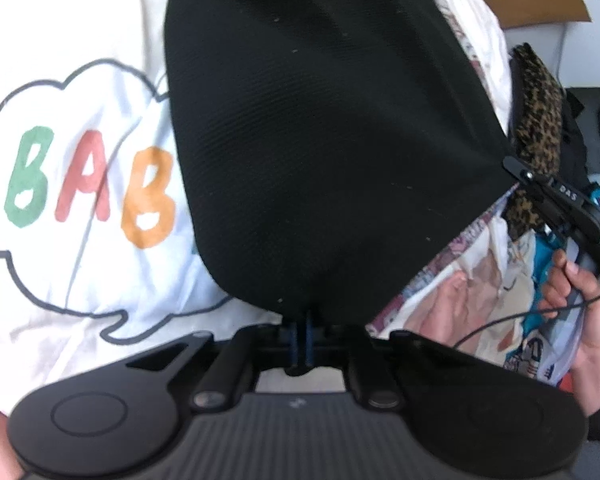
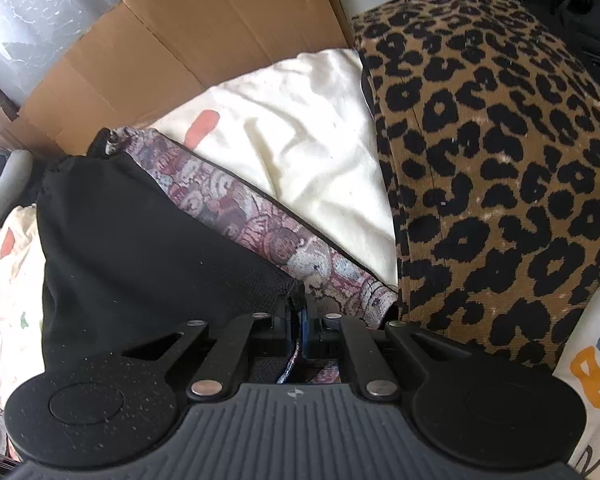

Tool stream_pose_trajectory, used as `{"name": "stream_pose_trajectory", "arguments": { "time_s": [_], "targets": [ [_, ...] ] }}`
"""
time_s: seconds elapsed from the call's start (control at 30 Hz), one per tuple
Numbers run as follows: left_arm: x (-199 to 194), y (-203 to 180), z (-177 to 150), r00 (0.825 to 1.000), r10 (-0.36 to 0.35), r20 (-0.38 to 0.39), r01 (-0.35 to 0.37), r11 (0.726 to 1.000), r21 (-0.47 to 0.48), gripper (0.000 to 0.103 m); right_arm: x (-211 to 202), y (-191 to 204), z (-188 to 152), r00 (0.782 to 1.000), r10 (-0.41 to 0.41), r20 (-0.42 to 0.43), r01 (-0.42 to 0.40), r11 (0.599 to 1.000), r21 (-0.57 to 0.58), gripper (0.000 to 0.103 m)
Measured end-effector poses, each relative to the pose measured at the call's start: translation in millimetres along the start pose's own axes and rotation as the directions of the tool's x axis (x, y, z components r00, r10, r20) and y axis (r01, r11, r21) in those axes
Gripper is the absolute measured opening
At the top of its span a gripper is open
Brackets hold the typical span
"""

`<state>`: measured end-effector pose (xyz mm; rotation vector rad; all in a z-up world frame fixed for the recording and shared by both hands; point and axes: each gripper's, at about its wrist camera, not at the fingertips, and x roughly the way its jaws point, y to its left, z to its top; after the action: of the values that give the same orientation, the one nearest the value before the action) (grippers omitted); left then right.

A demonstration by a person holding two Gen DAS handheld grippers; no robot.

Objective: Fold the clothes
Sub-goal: 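Hold the folded shorts up with the left gripper while the right gripper pins the lining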

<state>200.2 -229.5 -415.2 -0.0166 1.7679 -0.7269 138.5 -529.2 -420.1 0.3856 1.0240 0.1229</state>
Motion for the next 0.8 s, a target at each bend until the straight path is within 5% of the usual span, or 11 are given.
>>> {"name": "stream_pose_trajectory", "arguments": {
  "time_s": [0.23, 0.5, 0.8],
  "targets": [
    [-14, -18, 30, 0.998, -0.061, 0.003, 0.061, 0.998, 0.006, 0.004, -16, 8, 10, 1.0, 0.0, 0.029, 0.001, 1.0, -0.02, 0.002],
    [-24, 41, -106, 0.991, -0.13, -0.001, 0.13, 0.99, 0.049, 0.004, -27, 11, 26, 0.997, -0.014, 0.07, 0.016, 0.999, -0.032, 0.002],
    [-19, 68, -122, 0.993, -0.104, -0.05, 0.108, 0.99, 0.087, 0.004, -18, 1, 20, 0.996, -0.088, 0.034, 0.089, 0.995, -0.04, 0.002]
  ]
}}
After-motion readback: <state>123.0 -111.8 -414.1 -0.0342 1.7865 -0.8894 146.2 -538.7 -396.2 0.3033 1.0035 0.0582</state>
